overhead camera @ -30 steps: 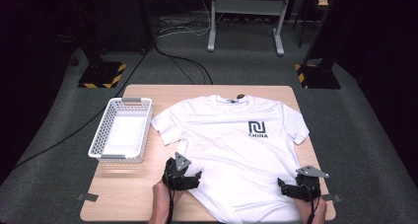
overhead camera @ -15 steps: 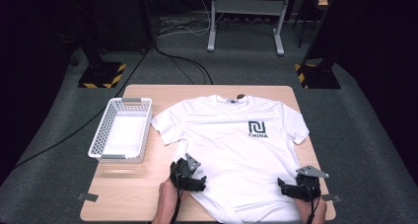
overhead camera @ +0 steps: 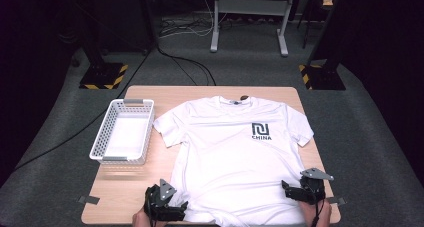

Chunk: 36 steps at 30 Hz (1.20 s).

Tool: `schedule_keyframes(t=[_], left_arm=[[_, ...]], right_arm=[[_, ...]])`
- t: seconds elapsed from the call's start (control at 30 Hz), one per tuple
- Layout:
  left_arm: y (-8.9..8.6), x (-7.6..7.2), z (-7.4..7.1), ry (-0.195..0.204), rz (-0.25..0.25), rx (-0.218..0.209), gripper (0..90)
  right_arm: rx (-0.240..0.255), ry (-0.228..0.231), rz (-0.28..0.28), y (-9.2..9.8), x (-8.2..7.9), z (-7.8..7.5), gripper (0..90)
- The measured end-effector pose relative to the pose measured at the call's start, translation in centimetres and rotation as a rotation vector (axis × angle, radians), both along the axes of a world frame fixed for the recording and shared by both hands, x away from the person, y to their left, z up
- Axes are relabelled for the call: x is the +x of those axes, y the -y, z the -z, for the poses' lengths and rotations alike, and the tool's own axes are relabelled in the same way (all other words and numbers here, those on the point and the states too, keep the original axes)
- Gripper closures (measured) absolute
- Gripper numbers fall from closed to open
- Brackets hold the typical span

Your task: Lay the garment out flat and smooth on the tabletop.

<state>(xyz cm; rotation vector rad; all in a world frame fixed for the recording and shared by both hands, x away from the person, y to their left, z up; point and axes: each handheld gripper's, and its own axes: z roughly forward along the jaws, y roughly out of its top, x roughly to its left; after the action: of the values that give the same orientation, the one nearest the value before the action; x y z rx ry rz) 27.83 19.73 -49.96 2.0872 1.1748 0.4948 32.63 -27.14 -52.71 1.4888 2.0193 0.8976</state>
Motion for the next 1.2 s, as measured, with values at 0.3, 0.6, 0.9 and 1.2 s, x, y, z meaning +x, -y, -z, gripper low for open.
schedule_keyframes(t=[0.3,0.6,0.9,1.2], left_arm=[[5.0,4.2,1.5,-0.048,0.059,0.164,1.2],[0.1,-0.6,1.3,-0.145,0.243,0.003,0.0],[0.4,1.5,2.2,-0.051,0.143,0.034,0.0],[-4.1,-1.3,1.8,-0.029,0.22,-0.048,0.0]], right_arm=[[-0.001,0.0,0.006,0.0,0.0,0.0,10.2],[-0.001,-0.006,0.008,0.1,0.2,-0.1,10.0],[-0.003,-0.012,0.0,0.2,0.3,-0.1,9.6],[-0.002,-0.01,-0.007,0.4,0.3,-0.1,8.1]])
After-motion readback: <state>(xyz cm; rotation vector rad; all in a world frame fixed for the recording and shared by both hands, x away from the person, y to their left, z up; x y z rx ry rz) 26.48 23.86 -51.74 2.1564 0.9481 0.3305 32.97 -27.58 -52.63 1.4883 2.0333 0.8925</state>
